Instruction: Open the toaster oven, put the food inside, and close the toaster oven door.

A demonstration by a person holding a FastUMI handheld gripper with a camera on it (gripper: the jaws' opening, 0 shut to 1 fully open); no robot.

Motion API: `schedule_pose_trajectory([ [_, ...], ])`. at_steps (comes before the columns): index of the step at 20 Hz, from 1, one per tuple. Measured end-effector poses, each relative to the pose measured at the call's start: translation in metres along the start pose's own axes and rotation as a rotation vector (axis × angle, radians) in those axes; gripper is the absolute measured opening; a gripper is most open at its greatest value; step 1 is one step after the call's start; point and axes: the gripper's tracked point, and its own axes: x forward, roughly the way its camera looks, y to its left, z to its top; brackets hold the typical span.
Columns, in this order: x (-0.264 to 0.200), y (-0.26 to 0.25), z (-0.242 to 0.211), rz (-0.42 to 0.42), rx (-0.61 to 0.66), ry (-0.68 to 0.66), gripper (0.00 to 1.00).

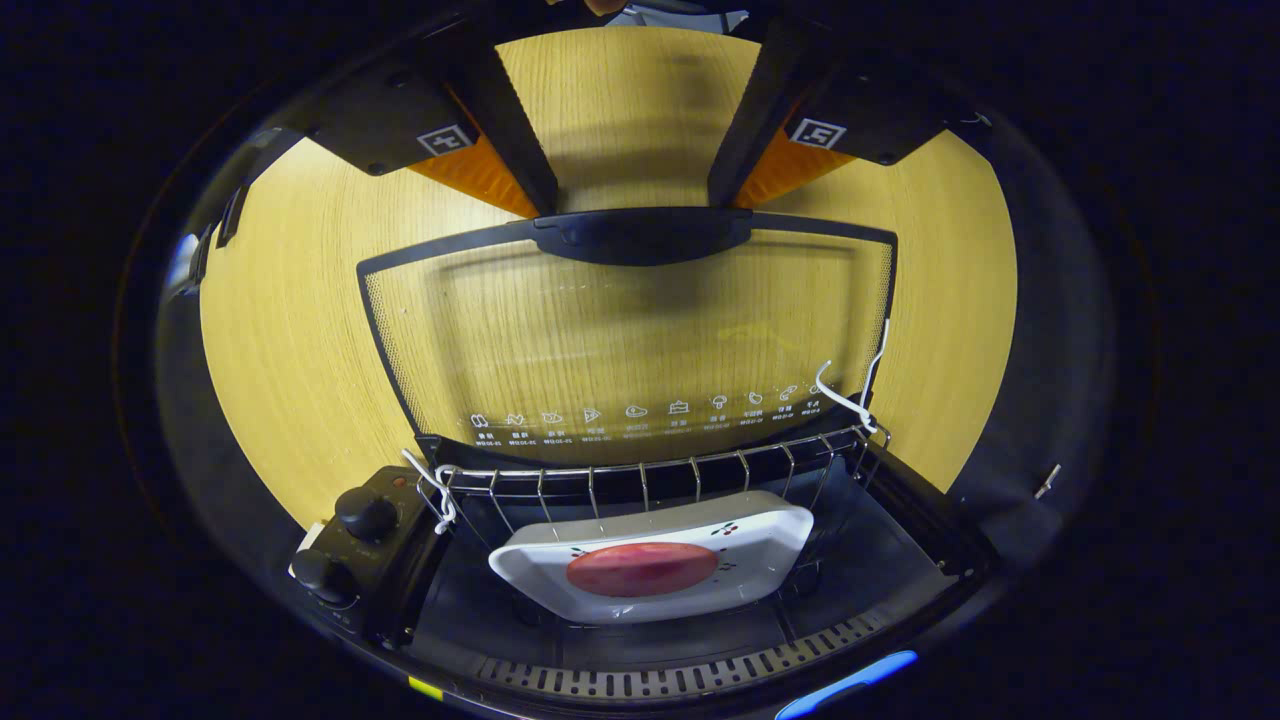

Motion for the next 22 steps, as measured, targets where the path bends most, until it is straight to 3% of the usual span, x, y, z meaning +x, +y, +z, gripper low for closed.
schedule_pose_trajectory([
  [22,-0.092,0.003,0.04,0.1,-0.034,-0.302,0.99],
])
